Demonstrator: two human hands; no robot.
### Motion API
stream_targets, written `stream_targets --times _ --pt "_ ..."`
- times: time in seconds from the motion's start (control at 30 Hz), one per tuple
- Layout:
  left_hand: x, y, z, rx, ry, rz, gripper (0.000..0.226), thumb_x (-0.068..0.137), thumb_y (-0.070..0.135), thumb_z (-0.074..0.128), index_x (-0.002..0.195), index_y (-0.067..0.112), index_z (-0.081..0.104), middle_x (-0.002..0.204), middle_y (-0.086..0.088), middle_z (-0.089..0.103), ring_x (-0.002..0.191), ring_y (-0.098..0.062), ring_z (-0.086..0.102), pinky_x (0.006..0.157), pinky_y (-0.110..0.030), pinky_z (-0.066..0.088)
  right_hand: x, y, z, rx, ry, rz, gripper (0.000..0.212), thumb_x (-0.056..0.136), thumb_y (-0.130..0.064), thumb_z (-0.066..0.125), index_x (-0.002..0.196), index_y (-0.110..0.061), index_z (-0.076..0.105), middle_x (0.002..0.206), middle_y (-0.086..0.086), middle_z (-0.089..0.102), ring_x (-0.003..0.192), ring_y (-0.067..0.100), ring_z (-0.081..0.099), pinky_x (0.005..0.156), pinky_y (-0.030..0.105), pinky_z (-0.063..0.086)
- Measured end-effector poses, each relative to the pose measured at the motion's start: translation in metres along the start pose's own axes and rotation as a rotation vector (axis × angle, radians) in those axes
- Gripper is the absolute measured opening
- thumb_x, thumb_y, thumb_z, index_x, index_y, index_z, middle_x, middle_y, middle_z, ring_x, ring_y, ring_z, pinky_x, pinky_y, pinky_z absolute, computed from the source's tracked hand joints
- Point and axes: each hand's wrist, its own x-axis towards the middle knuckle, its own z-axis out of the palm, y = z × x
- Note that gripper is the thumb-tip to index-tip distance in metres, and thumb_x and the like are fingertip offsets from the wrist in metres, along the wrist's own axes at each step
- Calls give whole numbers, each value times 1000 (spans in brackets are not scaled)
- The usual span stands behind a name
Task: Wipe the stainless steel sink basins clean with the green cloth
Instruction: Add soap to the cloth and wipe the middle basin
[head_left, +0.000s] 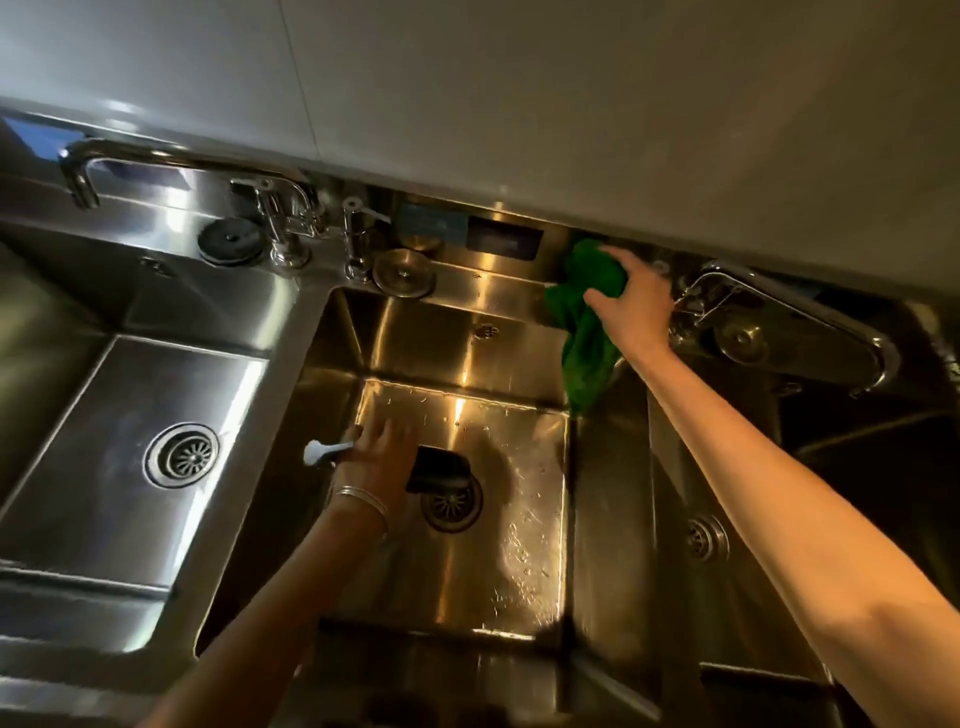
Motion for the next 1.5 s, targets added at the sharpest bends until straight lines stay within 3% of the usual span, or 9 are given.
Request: stream_targets --times 0.23,0.43,0.53,0.6,0.73,0.87,1.03,1.27,1.5 --pt "-16 53 15 -111 -226 -182 43 89 22 49 129 18 35 133 -3 42 122 -22 39 101 -33 34 47 12 45 -371 -153 -342 57 86 -12 61 139 -19 41 140 7 44 121 28 46 98 39 40" --pt "-4 72 23 -100 -308 -203 46 83 18 53 127 16 41 130 -4 44 118 -23 40 98 -33 34 51 14 89 -607 -338 -167 57 86 -15 59 138 -20 38 142 11 36 127 38 34 100 46 37" --pt "18 72 15 -69 -330 -163 41 88 17 49 128 13 41 131 -6 45 119 -24 40 100 -34 35 43 11 97 -676 -357 -262 53 88 -32 56 137 -22 40 141 12 37 130 41 31 103 53 32" --pt "31 72 4 -25 -336 -113 40 91 19 46 129 10 40 131 -8 45 120 -23 42 101 -34 33 40 10 103 -730 -349 -332 47 90 -24 53 136 -19 43 139 14 39 127 41 33 104 52 32" --pt "50 65 -6 -8 -303 -131 37 91 19 45 127 9 42 130 -9 46 119 -26 42 102 -38 34 48 -3 121 -719 -300 -406 41 91 -11 50 131 -9 44 130 19 46 116 41 44 97 48 37" --pt "53 58 -6 8 -298 -173 40 89 17 50 128 12 41 130 -8 45 121 -27 40 100 -37 34 52 -11 134 -704 -369 -528 56 89 -11 55 140 -11 33 135 18 40 119 40 41 98 46 37" --pt "55 52 -3 -7 -319 -201 51 86 24 57 132 17 35 133 -4 41 123 -24 37 100 -34 35 49 32 94 -689 -424 -374 71 88 -19 57 147 -26 17 147 13 22 130 44 27 106 53 31" --pt "51 43 -1 -40 -247 -221 52 87 27 56 133 19 34 132 -1 42 121 -21 40 101 -33 35 53 -2 123 -772 -369 -472 54 85 -4 60 134 -7 37 132 22 37 113 44 44 90 46 46" --pt "43 30 -9 -71 -230 -252 53 86 27 57 133 19 34 133 -1 44 121 -21 40 101 -33 36 50 -6 129 -563 -395 -440 53 88 -7 56 136 -15 38 137 16 39 119 41 42 94 47 45"
